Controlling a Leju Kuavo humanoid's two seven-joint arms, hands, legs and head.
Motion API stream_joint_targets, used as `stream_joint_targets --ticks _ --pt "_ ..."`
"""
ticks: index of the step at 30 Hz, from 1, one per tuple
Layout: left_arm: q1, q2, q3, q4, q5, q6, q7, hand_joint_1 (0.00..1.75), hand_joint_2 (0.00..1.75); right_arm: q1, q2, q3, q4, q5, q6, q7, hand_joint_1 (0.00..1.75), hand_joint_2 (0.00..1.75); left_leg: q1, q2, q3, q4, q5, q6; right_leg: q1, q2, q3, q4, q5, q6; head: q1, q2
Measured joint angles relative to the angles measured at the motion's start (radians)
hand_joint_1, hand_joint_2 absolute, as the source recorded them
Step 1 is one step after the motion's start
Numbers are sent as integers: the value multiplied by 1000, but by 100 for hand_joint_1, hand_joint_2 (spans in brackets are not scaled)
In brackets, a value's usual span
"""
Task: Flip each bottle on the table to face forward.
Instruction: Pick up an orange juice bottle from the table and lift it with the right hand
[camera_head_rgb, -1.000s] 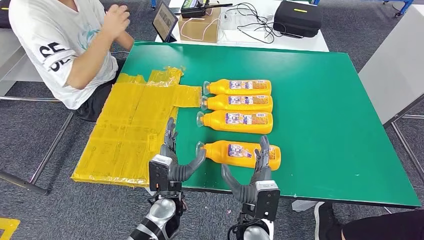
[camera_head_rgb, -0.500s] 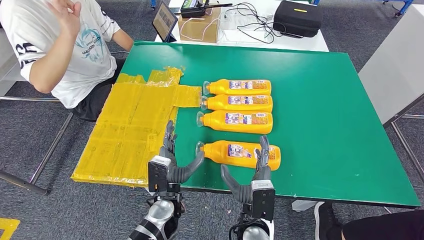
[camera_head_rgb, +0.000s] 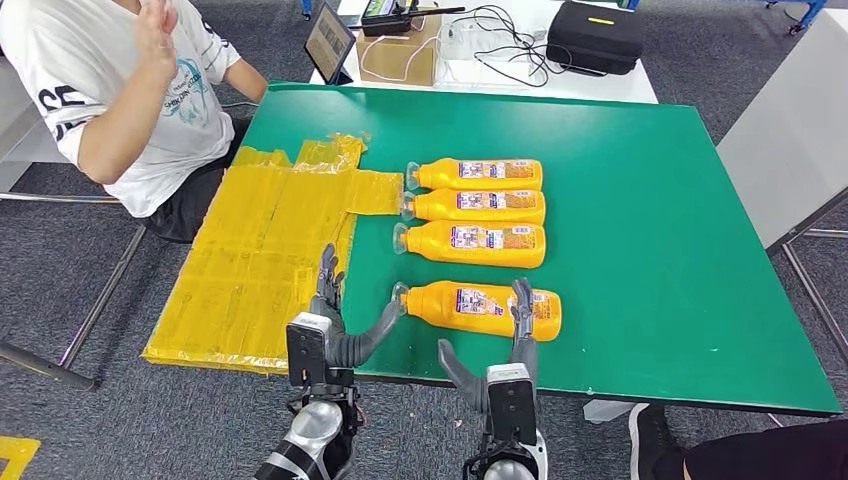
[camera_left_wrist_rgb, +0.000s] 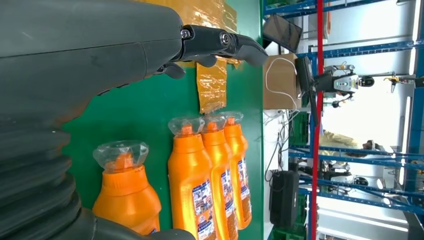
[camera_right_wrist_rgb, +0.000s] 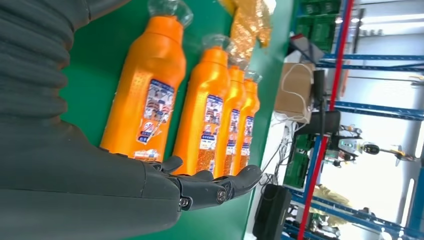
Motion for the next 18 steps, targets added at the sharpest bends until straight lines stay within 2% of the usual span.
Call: stream_joint_targets --ticks 6,14,18 --pt "15 0 23 -19 -4 -32 3 0 175 0 -33 -24 27 235 -22 121 0 175 0 0 0 0 0 0 0 0 0 0 0 0 0 0" --pt "33 0 49 -43 -25 -79 19 0 175 -14 -99 -137 52 542 14 277 0 175 -1 0 0 0 0 0 -1 0 0 0 0 0 0 0" --pt "37 0 54 -56 -32 -96 19 0 175 -32 -129 -177 77 617 26 314 0 175 -1 0 0 0 0 0 0 0 0 0 0 0 0 0"
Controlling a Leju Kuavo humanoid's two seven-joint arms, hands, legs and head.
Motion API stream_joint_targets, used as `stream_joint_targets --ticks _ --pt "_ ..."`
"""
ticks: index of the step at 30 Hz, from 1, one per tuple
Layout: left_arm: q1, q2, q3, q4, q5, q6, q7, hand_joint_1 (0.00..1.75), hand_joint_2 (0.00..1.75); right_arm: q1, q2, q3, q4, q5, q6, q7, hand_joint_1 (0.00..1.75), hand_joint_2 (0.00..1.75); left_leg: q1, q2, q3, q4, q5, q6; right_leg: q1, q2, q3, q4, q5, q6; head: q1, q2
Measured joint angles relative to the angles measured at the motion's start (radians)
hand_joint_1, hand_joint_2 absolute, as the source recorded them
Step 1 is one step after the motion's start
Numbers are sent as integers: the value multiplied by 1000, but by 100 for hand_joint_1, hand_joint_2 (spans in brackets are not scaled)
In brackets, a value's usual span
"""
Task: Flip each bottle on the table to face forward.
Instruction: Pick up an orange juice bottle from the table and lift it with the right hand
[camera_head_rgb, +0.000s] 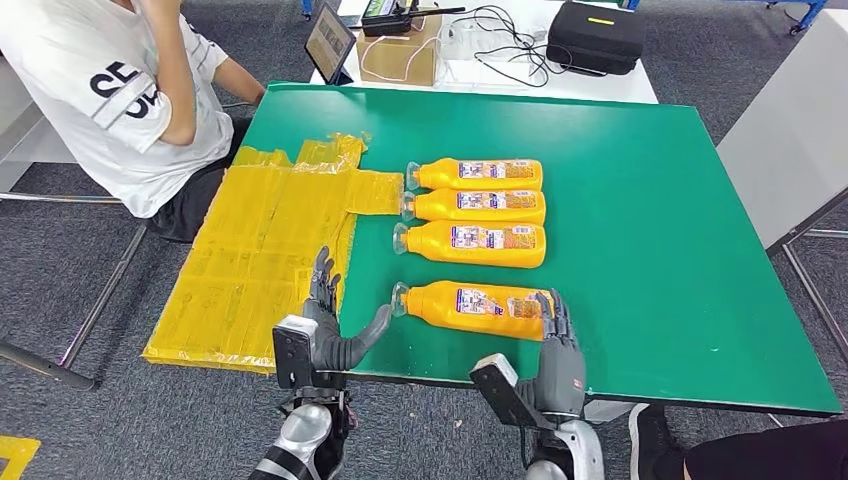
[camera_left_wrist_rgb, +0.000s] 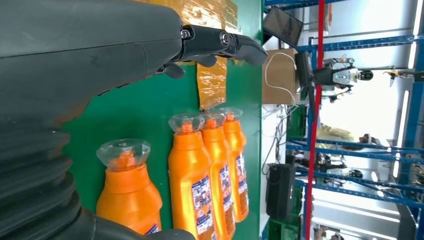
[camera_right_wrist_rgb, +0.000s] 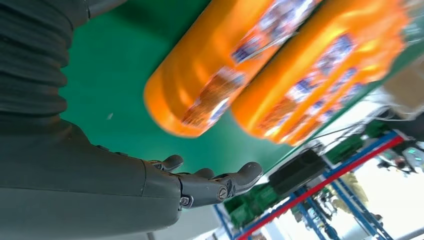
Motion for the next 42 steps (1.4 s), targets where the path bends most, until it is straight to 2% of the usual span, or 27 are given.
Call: stream_joint_targets --ticks 9,23,39,42 --pt "4 0 4 -14 -8 -39 0 0 175 -46 -34 -41 68 106 37 41 0 175 0 0 0 0 0 0 0 0 0 0 0 0 0 0" --pt "6 0 8 -25 -11 -92 14 0 175 -158 -62 -40 245 259 66 91 0 175 0 0 0 0 0 0 0 0 0 0 0 0 0 0" --pt "6 0 13 -25 -10 -102 18 0 175 -207 -67 -25 283 300 51 109 0 175 0 0 0 0 0 0 0 0 0 0 0 0 0 0" --pt "6 -1 15 -25 -9 -109 19 0 175 -216 -72 -20 285 305 73 126 0 175 0 0 0 0 0 0 0 0 0 0 0 0 0 0"
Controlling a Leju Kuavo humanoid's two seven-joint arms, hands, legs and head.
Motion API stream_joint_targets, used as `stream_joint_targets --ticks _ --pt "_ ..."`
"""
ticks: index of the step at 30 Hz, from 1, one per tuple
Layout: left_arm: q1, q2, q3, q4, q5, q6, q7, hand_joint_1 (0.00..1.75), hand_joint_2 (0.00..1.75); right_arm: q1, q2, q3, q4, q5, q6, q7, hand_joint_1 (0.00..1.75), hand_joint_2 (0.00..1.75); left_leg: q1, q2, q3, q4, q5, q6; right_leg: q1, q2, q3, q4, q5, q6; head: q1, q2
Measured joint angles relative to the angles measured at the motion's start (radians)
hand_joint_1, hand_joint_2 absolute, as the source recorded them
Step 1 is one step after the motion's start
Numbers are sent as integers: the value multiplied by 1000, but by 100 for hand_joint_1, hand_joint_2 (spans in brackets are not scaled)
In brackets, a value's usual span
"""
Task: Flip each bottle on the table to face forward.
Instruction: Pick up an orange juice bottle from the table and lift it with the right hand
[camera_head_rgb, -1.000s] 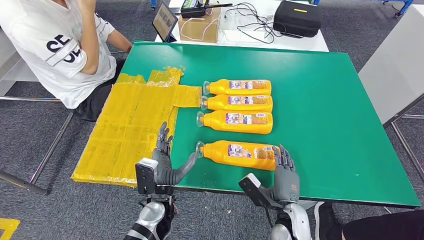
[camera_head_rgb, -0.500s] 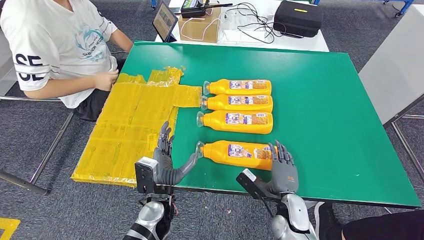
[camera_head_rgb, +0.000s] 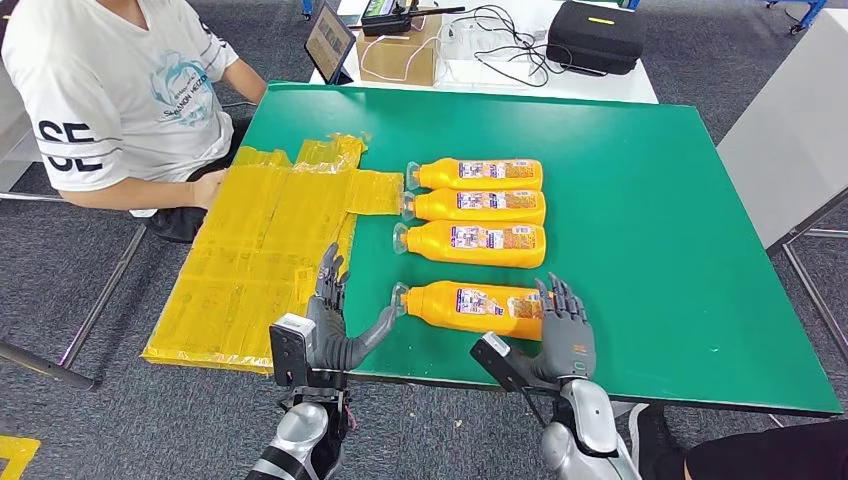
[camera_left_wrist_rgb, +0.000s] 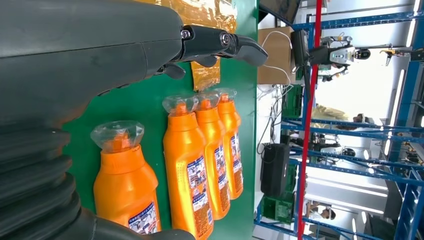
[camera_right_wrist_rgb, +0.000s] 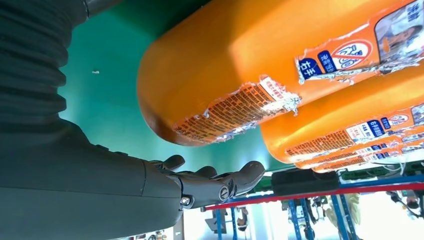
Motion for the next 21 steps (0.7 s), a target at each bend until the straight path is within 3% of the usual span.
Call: stream_joint_targets --ticks 2,5,9,21 --pt "0 0 1 0 0 -13 2 0 175 -14 -10 4 13 0 67 31 0 175 0 0 0 0 0 0 0 0 0 0 0 0 0 0" --pt "0 0 6 0 4 -46 14 0 175 -59 -46 15 63 -33 248 70 0 175 0 2 3 0 -1 0 0 2 2 -1 0 0 0 0" --pt "0 0 13 3 10 -77 23 0 175 -135 -103 40 148 -67 381 61 165 175 0 5 22 0 -10 3 0 6 11 -4 -7 2 0 0" --pt "-1 -2 30 18 18 -118 24 0 175 -207 -157 103 253 -107 423 51 175 175 0 6 47 -1 -18 5 0 8 34 -7 -14 5 0 0"
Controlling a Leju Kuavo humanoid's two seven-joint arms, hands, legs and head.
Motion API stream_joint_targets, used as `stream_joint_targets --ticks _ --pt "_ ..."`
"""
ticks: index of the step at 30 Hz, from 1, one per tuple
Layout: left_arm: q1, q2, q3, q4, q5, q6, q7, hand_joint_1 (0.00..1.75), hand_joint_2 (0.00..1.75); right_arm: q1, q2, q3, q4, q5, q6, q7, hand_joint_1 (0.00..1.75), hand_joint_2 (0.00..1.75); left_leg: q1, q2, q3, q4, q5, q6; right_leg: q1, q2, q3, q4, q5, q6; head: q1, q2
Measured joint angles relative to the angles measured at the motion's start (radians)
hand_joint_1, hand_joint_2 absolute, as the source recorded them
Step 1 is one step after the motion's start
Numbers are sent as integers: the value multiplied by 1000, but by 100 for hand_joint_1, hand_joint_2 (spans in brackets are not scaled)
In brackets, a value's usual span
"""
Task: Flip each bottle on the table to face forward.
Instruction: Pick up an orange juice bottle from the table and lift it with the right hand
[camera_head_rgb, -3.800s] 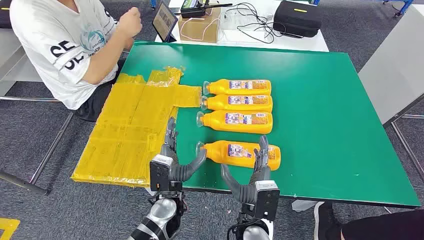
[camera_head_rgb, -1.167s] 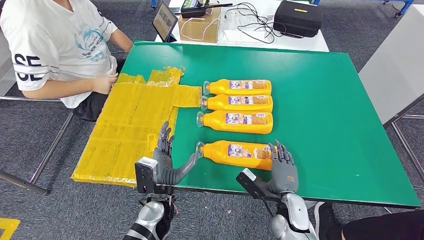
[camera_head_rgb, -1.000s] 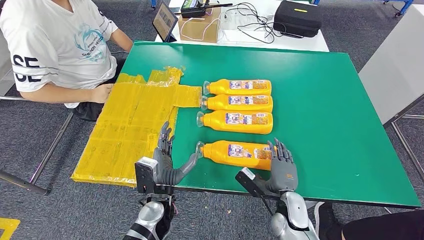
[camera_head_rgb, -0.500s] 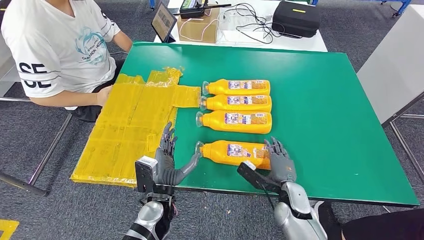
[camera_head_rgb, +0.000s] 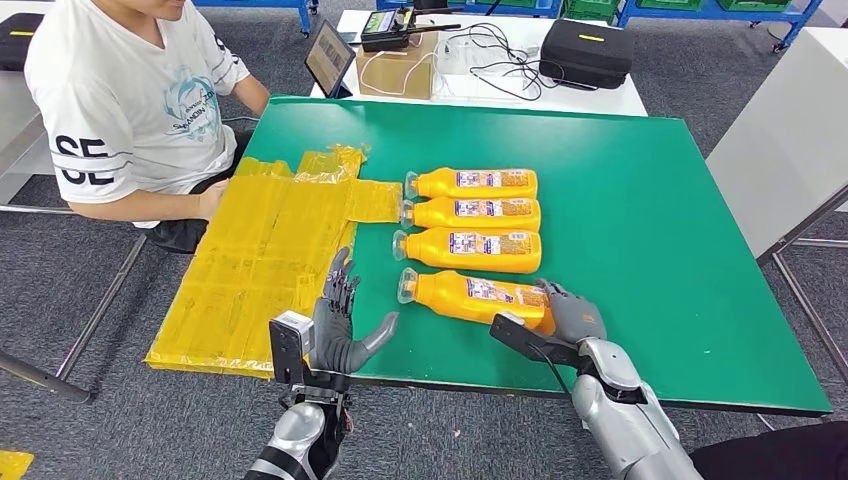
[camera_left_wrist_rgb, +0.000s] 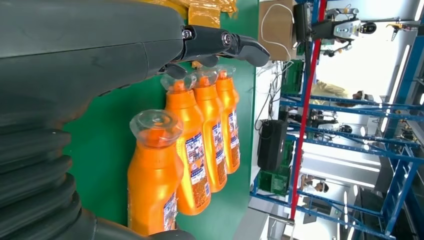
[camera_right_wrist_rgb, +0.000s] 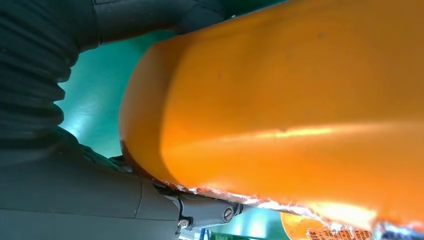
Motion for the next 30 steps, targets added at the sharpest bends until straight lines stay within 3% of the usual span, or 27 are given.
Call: stream_joint_targets --ticks 5,10,20,30 --pt "-2 0 6 10 1 8 -3 0 175 -9 -6 3 15 -66 2 -46 175 175 0 0 3 0 0 1 0 0 4 -1 0 0 0 0" --pt "-4 0 13 21 -17 56 -9 0 175 23 8 -17 -11 -214 -42 -133 175 175 0 0 0 0 0 2 0 0 12 0 2 2 0 0" --pt "-14 0 27 32 -47 105 2 0 175 177 176 -89 -185 -510 -155 -280 175 175 1 -1 -17 0 3 0 1 -1 -3 2 2 1 0 0" --pt "-27 0 7 7 -12 0 61 0 175 150 301 -44 -170 -614 -153 -348 175 175 0 -1 -24 0 3 0 0 -1 -9 2 3 0 0 0"
